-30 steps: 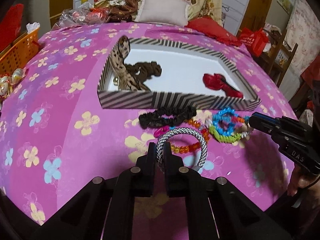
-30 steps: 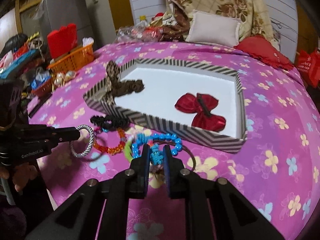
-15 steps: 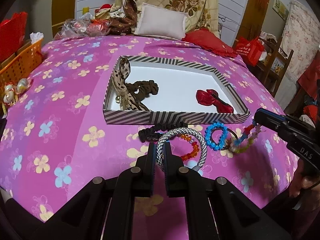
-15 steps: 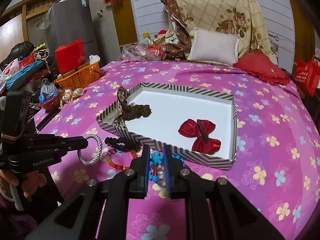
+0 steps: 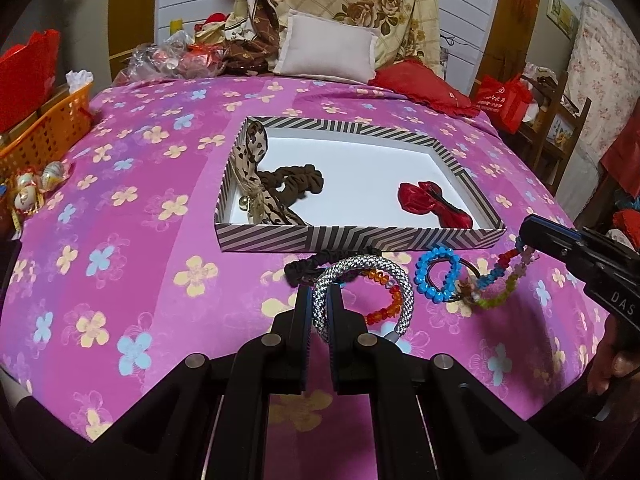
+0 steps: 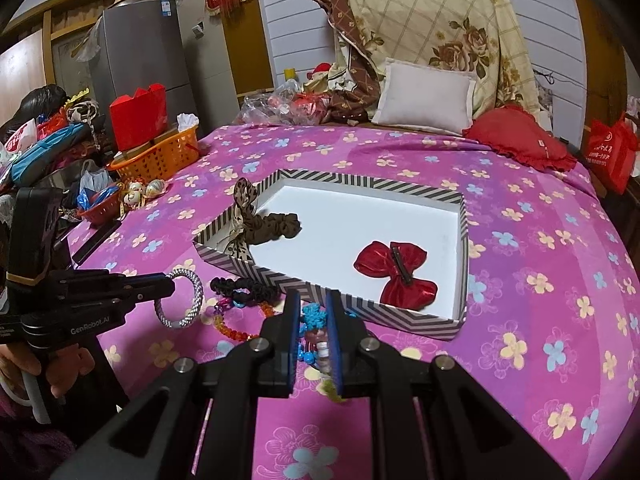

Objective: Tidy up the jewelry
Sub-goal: 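Carry the bracelets and silver bangle into the tray with both grippers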

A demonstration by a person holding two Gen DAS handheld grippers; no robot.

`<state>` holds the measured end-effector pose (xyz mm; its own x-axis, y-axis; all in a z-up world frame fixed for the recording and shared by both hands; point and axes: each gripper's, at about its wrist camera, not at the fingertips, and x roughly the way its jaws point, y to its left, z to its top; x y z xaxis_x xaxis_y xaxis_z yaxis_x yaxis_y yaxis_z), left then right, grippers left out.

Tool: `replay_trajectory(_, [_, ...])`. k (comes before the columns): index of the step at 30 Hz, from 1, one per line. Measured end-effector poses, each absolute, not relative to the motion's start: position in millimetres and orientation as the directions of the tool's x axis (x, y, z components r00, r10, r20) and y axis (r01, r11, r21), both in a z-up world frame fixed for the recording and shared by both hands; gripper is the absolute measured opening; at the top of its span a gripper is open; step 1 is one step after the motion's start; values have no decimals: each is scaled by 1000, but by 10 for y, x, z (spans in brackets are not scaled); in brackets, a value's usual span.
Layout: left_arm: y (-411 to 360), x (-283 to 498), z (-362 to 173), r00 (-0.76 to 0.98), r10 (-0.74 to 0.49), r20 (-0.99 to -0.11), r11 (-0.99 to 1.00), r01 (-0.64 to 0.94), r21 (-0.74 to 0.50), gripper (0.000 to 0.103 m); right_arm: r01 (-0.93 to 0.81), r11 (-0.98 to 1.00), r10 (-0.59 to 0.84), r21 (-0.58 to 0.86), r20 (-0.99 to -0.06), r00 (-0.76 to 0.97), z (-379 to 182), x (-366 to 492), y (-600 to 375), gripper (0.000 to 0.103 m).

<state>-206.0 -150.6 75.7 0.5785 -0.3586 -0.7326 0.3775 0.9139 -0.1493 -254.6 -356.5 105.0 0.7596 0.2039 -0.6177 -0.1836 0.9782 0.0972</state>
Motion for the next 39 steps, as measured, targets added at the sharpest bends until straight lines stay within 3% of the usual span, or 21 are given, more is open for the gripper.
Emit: replay_trajectory(39, [-1581, -1889, 917, 606, -347, -716, 918, 375, -129, 0, -203, 976, 206, 76, -620, 757, 1159, -2373, -3467, 13])
